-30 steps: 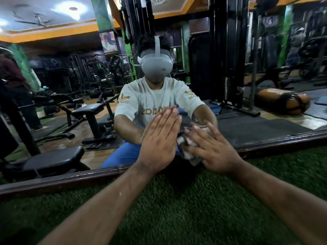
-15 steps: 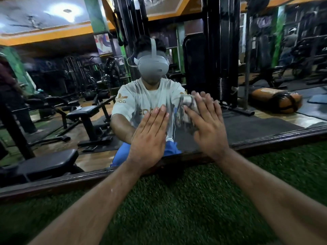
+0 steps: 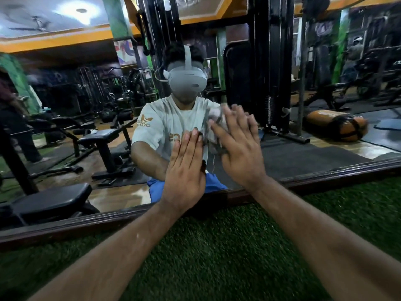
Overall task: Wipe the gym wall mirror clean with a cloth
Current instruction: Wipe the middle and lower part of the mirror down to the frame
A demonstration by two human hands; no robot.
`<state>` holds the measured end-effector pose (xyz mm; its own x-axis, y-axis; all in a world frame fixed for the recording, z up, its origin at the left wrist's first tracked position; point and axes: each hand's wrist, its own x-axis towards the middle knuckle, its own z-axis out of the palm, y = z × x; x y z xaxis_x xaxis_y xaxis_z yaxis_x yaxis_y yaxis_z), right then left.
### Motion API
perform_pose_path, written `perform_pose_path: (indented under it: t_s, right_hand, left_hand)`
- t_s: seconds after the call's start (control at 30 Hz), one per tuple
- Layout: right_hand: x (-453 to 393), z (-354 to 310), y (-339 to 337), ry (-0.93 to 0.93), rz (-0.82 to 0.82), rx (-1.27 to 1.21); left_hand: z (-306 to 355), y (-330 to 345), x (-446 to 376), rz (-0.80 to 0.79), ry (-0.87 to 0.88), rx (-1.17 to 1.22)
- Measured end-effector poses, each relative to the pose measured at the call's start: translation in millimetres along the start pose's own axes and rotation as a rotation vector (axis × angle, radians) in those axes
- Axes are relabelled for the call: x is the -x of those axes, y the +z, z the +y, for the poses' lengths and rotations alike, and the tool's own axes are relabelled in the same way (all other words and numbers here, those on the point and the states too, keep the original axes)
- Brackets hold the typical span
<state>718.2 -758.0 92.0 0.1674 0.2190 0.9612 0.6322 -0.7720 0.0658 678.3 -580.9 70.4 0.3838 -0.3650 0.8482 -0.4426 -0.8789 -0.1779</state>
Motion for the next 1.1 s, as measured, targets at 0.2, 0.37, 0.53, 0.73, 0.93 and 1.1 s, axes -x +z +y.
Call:
perform_pose_path:
  t_s: [0.2, 0.37, 0.53, 0.73, 0.93, 1.1]
  right_hand:
    - [-12, 19, -19, -0.078, -0.074, 0.125]
    - [-30, -6, -4, -0.083, -0.029, 0.031]
    - [32, 30, -20, -0.079, -0.078, 0.097]
    - [35, 1, -1, 0.272, 0.047, 0.036]
    - [106, 27, 9, 0.208, -0.038, 0.203]
    - [78, 33, 3, 0.553, 0.153, 0.089]
  left_hand:
    - [5, -3, -1, 0.055, -0.07, 0.15]
    - [10, -13, -6, 0.092, -0.144, 0.219]
    - [13, -4, -10, 0.029, 0.015, 0.059]
    - [18, 11, -13, 0.042, 0.026, -0.033]
    - [18, 24, -9, 0.033, 0.121, -0.086]
    - [32, 37, -16, 0.108, 0.071, -0.094]
